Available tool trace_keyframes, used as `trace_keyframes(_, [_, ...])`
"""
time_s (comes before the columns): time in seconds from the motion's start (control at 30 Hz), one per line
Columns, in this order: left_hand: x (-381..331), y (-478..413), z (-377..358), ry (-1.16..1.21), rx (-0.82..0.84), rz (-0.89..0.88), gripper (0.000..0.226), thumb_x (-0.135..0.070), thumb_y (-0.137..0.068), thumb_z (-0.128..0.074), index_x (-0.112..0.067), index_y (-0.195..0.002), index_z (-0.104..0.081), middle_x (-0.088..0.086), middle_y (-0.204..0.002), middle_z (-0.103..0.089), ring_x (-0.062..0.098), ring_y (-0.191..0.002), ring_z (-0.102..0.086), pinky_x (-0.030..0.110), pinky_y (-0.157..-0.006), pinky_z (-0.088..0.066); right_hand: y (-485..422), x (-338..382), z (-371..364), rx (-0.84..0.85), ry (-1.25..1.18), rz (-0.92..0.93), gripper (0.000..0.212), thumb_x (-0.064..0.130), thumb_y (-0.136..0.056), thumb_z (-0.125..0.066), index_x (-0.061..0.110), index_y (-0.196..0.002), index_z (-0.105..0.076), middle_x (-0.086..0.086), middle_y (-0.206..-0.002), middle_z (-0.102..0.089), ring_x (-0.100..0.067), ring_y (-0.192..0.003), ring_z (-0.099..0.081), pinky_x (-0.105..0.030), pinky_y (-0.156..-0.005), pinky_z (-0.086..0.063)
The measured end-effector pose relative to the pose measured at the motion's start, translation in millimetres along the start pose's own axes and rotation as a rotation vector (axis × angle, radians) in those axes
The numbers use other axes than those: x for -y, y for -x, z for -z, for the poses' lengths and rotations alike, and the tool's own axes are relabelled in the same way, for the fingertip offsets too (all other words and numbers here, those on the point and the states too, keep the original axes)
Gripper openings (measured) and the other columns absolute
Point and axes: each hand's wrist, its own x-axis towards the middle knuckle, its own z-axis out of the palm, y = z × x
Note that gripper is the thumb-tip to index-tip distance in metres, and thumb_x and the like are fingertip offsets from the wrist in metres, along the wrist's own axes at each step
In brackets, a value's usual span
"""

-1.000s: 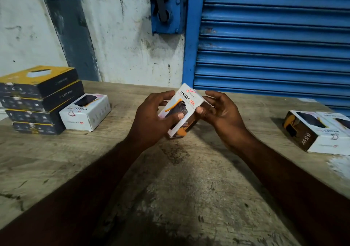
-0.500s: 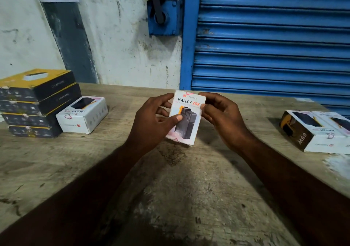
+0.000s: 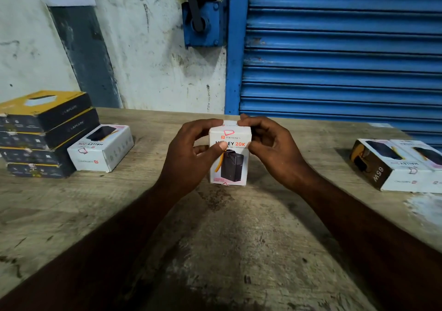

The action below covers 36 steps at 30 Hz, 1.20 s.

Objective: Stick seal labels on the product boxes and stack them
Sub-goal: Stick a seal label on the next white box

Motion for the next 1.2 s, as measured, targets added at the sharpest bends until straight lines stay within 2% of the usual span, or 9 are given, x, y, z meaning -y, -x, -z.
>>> trace_keyframes(0.13, [-4, 1, -2, 0.083, 0.074, 0.042, 0.039, -0.009, -0.090, -0.073, -0.022, -0.124, -0.061, -0.010, -0.122, -0.068, 0.006, -0.117, -0.063, 0.023, -0.089, -0.056, 0, -1, -1, 0.017, 0.017, 0.021, 0.042, -0.021, -0.084, -0.054, 0.005, -0.116, -0.063, -0.011, -0.142, -0.056, -0.007, -0.129, -0.056, -0.023, -0.099, -0.052])
trace_keyframes(0.23, [-8, 2, -4, 0.095, 0.068, 0.040, 0.039, -0.007, -0.087, -0.075, -0.019, -0.121, -0.061, -0.011, -0.119, -0.068, 0.003, -0.113, -0.064, 0.019, -0.084, -0.056, 1, -2, -1, 0.007, 0.158, 0.098, 0.038, 0.004, -0.079, -0.060, 0.018, -0.114, -0.064, -0.004, -0.151, -0.050, -0.005, -0.141, -0.045, -0.029, -0.113, -0.042])
trace_keyframes(0.33, [-7, 3, -6, 0.050, 0.023, 0.024, 0.044, -0.020, -0.082, -0.082, -0.022, -0.121, -0.061, -0.007, -0.122, -0.066, 0.007, -0.116, -0.063, 0.032, -0.089, -0.059, 2, 0, -1, -0.055, 0.474, 0.283, 0.037, 0.013, -0.078, -0.064, 0.016, -0.115, -0.067, 0.001, -0.145, -0.054, -0.008, -0.137, -0.048, -0.027, -0.111, -0.040])
trace_keyframes(0.43, [-6, 4, -7, -0.011, -0.025, -0.038, 0.052, -0.039, -0.073, -0.080, -0.026, -0.120, -0.061, -0.005, -0.125, -0.062, 0.013, -0.118, -0.062, 0.041, -0.090, -0.059, 5, 6, -6, -0.036, 0.511, 0.351, 0.036, 0.018, -0.079, -0.062, 0.014, -0.115, -0.067, -0.001, -0.139, -0.057, -0.014, -0.132, -0.051, -0.030, -0.108, -0.043])
trace_keyframes(0.5, [-6, 4, -8, -0.048, -0.045, -0.078, 0.052, -0.038, -0.073, -0.080, -0.025, -0.120, -0.060, -0.004, -0.125, -0.061, 0.015, -0.119, -0.061, 0.042, -0.091, -0.058, 6, 8, -8, -0.024, 0.520, 0.347, 0.037, 0.024, -0.079, -0.059, 0.013, -0.114, -0.066, -0.002, -0.138, -0.057, -0.014, -0.131, -0.051, -0.023, -0.106, -0.042])
trace_keyframes(0.57, [-6, 4, -8, -0.071, -0.059, -0.095, 0.052, -0.034, -0.073, -0.081, -0.023, -0.120, -0.061, -0.004, -0.124, -0.060, 0.016, -0.120, -0.061, 0.042, -0.091, -0.058, 6, 8, -8, -0.026, 0.520, 0.346, 0.034, 0.019, -0.079, -0.061, 0.011, -0.112, -0.066, -0.002, -0.138, -0.058, -0.012, -0.131, -0.052, -0.015, -0.104, -0.039])
trace_keyframes(0.67, [-6, 4, -8, -0.084, -0.070, -0.103, 0.052, -0.031, -0.073, -0.083, -0.022, -0.120, -0.061, -0.004, -0.124, -0.060, 0.016, -0.120, -0.060, 0.041, -0.091, -0.059, 6, 8, -6, -0.030, 0.526, 0.356, 0.031, 0.005, -0.078, -0.067, 0.011, -0.108, -0.065, -0.003, -0.137, -0.059, -0.009, -0.131, -0.051, -0.016, -0.104, -0.039])
trace_keyframes(0.9, [-8, 5, -7, -0.116, -0.100, -0.123, 0.053, -0.031, -0.072, -0.084, -0.022, -0.119, -0.061, -0.006, -0.122, -0.060, 0.013, -0.119, -0.061, 0.037, -0.089, -0.059, 5, 5, -5, -0.027, 0.499, 0.360, 0.031, 0.011, -0.078, -0.068, 0.010, -0.108, -0.060, -0.003, -0.138, -0.058, -0.013, -0.133, -0.051, -0.045, -0.103, -0.050])
trace_keyframes(1.2, [-7, 6, -5, -0.168, -0.124, -0.177, 0.053, -0.019, -0.072, -0.089, -0.021, -0.117, -0.061, -0.006, -0.120, -0.060, 0.012, -0.117, -0.060, 0.024, -0.089, -0.056, 6, 6, -8, -0.012, 0.518, 0.346, 0.028, 0.013, -0.077, -0.068, 0.011, -0.104, -0.061, -0.004, -0.139, -0.056, -0.013, -0.131, -0.051, -0.033, -0.102, -0.048])
